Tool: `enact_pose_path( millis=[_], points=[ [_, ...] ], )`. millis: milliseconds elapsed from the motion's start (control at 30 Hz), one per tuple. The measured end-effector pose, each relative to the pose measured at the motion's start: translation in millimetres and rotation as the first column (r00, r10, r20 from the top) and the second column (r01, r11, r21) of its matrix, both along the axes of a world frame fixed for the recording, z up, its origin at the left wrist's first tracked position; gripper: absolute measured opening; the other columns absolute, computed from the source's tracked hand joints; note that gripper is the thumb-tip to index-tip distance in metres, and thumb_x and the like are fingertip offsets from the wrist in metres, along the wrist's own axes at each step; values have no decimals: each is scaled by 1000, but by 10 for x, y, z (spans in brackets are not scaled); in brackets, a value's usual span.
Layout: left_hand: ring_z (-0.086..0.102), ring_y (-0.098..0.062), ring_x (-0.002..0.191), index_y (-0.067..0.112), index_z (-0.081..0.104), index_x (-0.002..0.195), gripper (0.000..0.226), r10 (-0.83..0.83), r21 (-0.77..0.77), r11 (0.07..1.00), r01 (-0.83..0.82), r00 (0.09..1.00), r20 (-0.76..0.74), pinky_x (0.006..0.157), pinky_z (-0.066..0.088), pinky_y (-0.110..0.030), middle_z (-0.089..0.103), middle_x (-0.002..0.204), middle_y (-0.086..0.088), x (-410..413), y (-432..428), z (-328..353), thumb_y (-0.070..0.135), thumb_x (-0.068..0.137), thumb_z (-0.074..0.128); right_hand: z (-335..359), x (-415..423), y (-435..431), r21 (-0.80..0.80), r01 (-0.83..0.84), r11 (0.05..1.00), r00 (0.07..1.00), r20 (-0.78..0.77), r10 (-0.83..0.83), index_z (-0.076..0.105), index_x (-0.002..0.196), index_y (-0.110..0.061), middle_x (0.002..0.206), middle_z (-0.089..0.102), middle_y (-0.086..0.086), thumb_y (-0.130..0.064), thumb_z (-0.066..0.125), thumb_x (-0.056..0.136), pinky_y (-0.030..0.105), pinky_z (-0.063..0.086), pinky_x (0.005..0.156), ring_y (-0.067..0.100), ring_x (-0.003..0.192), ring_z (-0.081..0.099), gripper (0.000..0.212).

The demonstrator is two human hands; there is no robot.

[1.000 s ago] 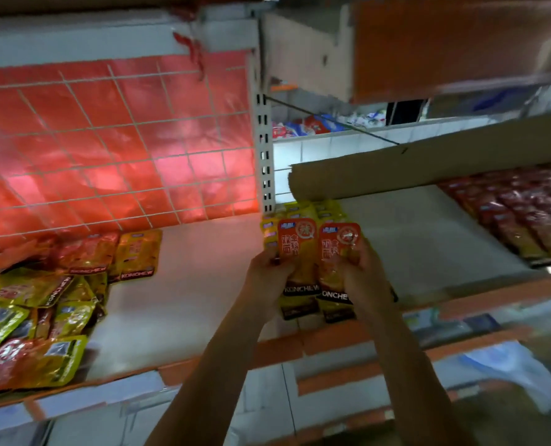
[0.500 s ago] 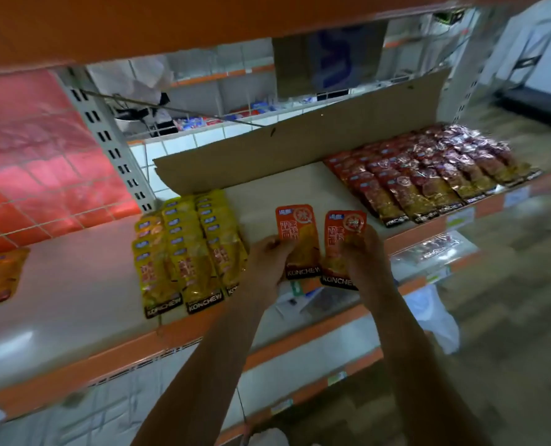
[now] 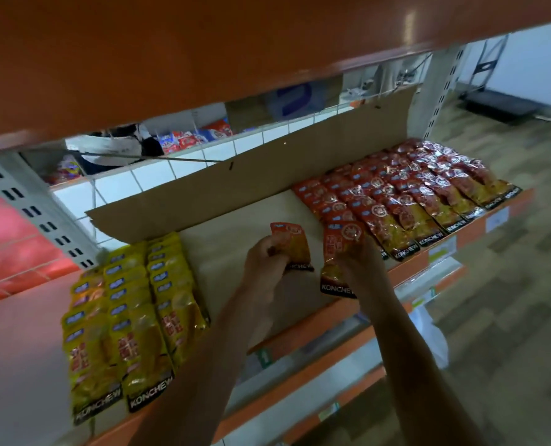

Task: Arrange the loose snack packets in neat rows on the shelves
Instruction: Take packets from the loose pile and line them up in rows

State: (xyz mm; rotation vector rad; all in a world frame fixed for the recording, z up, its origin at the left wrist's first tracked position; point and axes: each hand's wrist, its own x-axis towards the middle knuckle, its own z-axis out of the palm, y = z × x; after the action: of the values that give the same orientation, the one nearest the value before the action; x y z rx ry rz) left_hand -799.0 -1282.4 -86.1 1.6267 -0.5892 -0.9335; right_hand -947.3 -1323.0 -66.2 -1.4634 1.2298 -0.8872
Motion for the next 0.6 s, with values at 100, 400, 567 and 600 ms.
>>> enact_pose_path(
  millis=[100, 400, 567, 600],
  points=[
    [62, -19, 109, 25, 66, 119, 33, -23, 55, 998, 14, 987, 159, 98, 50, -40, 64, 124, -4, 58, -183, -76, 16, 87, 66, -46, 23, -186, 27, -15, 1000, 999, -35, 16, 43, 131, -7, 103, 51, 1, -6, 57, 88, 34, 42, 83, 18, 94, 49, 45],
    [51, -30, 114, 21, 50, 135, 42, -186, 294, 951, -99, 576, 796, 91, 44, -35, 54, 127, -12, 105, -779, -267, 23, 93, 56, -38, 5, -988, -37, -88, 995, 986, -146, 82, 52, 102, -11, 75, 55, 2, -5, 58, 80, 24, 40, 51, 13, 62, 53, 24],
    [42, -32, 119, 25, 54, 129, 39, -206, 342, 920, -192, 505, 838, 92, 40, -38, 49, 135, -7, 134, -1025, -303, 40, 93, 55, -59, 20, -1400, -46, -143, 989, 980, -149, 135, 48, 106, -16, 67, 48, -9, -8, 60, 81, 21, 34, 47, 9, 62, 51, 28],
    [42, -32, 119, 24, 55, 129, 39, -196, 333, 923, -193, 509, 838, 92, 40, -38, 50, 135, -6, 144, -1058, -311, 40, 93, 56, -53, 26, -1450, -40, -161, 986, 978, -140, 154, 46, 118, -18, 71, 50, -10, -9, 60, 82, 22, 34, 49, 11, 65, 52, 40]
  ],
)
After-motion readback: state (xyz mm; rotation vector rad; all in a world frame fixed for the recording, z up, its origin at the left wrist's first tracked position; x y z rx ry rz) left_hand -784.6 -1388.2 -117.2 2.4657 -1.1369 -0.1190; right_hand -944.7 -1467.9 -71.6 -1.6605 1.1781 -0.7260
